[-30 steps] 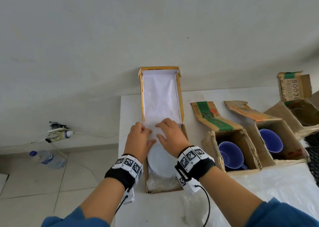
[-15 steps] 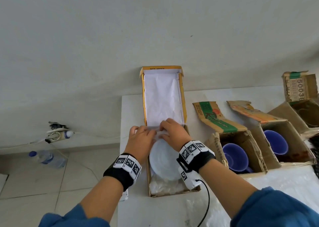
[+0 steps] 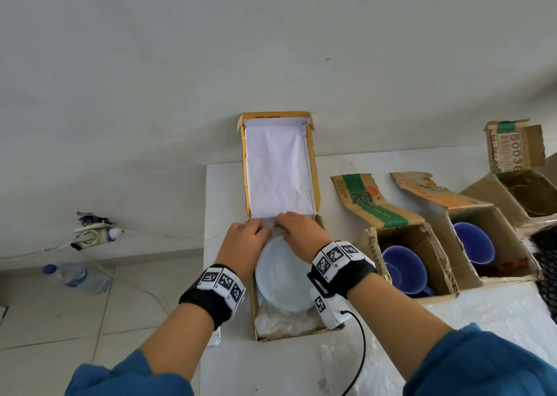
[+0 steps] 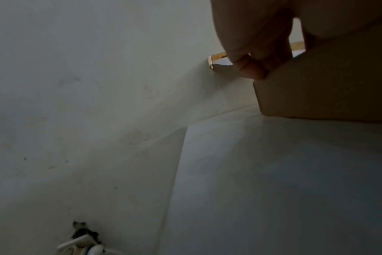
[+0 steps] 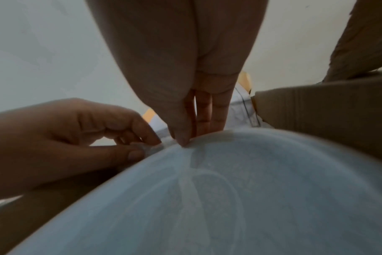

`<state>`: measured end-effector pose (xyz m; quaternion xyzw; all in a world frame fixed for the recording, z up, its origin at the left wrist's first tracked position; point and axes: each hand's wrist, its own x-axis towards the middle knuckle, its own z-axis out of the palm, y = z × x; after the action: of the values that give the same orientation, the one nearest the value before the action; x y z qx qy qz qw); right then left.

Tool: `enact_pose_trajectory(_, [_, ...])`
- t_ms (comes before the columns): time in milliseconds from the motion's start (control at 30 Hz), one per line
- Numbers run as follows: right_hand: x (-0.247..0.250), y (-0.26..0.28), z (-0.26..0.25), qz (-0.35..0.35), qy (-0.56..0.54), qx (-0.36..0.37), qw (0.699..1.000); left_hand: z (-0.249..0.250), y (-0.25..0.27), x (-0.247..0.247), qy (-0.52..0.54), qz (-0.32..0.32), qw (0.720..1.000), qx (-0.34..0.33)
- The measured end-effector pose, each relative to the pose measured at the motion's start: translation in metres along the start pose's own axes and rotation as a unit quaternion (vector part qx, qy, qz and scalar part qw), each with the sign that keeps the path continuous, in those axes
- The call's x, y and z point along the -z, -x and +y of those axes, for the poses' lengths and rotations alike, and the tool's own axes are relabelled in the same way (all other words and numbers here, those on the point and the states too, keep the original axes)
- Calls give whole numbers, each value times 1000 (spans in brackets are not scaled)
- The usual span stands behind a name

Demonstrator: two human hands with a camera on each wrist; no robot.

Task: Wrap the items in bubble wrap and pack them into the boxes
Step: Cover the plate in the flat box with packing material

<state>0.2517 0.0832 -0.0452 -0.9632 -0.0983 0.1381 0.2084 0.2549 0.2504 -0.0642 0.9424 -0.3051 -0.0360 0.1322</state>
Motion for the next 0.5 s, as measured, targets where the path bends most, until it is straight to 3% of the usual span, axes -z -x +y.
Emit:
enact_pose_trajectory(100, [-6,2,3,-47,48,15,998,2,-4,-1,-22,-2,1000,8])
enact_pose_trajectory(200, [-10,5,1,-46,63,15,997,0,-1,-6,-34,-3,999,7])
enact_pose_trajectory(367, [-2,4,-2,-72,60,2,996,1,5,-1,-100,-64,993,-24])
enact_pose_trajectory(500, [13,11,-11,-90,45,-11,995,7,-5,8,-82,-84,993,4])
